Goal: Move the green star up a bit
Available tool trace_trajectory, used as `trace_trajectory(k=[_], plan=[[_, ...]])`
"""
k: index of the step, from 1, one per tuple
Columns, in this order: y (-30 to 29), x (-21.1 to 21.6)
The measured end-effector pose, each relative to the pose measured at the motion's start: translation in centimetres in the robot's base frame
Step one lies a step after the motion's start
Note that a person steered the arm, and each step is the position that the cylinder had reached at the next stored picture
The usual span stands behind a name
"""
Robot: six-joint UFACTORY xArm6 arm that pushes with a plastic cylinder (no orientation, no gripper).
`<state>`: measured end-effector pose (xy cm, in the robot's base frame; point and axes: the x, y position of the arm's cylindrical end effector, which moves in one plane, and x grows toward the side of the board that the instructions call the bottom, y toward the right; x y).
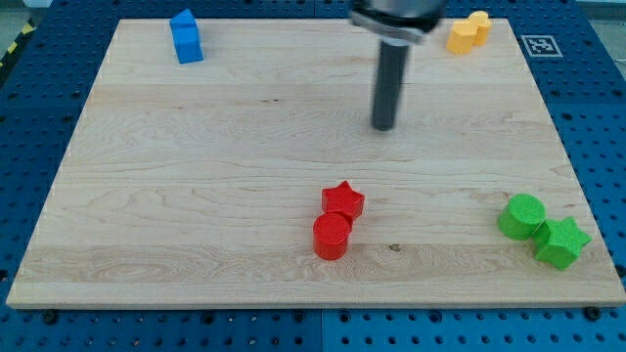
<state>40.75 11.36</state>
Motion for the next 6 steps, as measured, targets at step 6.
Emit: trace_trajectory(k=[6], plan=[[22.3, 11.3]])
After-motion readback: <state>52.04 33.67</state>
